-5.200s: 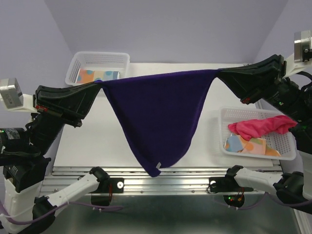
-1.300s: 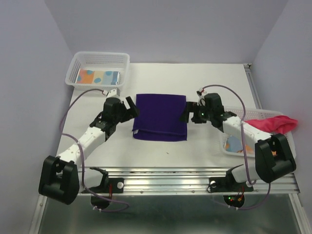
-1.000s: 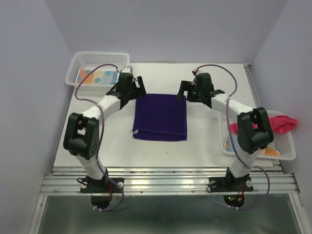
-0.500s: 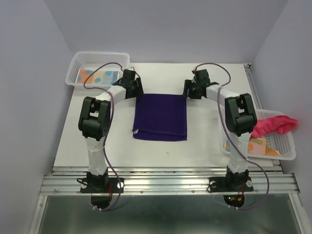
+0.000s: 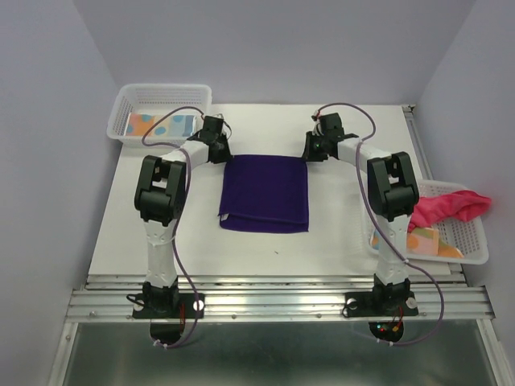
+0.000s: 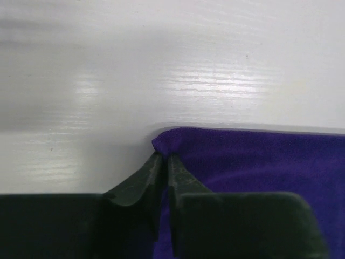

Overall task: Fold and stack the towels
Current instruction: Fold the towel

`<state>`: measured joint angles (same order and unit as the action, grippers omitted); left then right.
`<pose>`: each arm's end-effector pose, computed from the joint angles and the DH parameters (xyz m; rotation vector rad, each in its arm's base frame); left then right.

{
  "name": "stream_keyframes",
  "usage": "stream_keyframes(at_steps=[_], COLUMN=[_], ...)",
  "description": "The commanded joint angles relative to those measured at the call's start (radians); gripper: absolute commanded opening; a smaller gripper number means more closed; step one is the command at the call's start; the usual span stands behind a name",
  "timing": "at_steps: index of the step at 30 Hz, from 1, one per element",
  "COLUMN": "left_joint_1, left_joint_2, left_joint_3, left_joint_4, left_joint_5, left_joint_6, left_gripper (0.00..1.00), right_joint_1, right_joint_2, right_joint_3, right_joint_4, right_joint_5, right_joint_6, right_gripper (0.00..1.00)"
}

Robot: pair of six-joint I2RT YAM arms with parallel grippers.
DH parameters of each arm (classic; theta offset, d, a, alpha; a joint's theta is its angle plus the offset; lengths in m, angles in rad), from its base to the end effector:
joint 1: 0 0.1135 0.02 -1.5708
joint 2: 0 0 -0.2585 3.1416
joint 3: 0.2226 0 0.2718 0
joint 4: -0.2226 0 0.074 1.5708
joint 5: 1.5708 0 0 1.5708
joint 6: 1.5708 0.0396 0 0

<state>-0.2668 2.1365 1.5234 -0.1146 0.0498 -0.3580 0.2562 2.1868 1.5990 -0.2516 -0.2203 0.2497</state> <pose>0.4767 -0.1323 0.1527 -0.0801 2.3256 -0.3758 0.4800 0.1347 0.1436 -0.1113 2.4412 0.4954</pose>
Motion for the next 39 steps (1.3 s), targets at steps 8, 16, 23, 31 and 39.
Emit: stream_keyframes(at_steps=[8,16,23,31,39], left_joint_1=[0.005,-0.002,-0.011,-0.02,-0.034], left_joint_2=[-0.104,-0.361,-0.519,-0.773,-0.983], left_joint_3=[-0.055,-0.319,-0.557,-0.813,-1.049], left_joint_4=[0.096,0.251,0.315,0.375,0.408], left_joint_5=[0.051,0.056,0.061,0.056,0.071], left_joint_6=[0.001,-0.032,-0.071,-0.131,-0.196], left_gripper=[0.0,0.0,0.0,0.0,0.0], right_joint_1=[-0.002,0.002,0.008,0.025,0.051], right_joint_2=[-0.076,-0.243,-0.439,-0.634,-0.778], right_joint_3=[-0.007,-0.181,-0.394,-0.609,-0.786], right_joint_4=[0.012,0.07,0.133,0.167,0.189], right_joint_5=[-0.071,-0.145,-0.221,-0.269,-0.277], right_joint_6=[-0.05,-0.04,0.0,0.034,0.085], right_gripper=[0.02,0.01,0.01,0.01,0.01])
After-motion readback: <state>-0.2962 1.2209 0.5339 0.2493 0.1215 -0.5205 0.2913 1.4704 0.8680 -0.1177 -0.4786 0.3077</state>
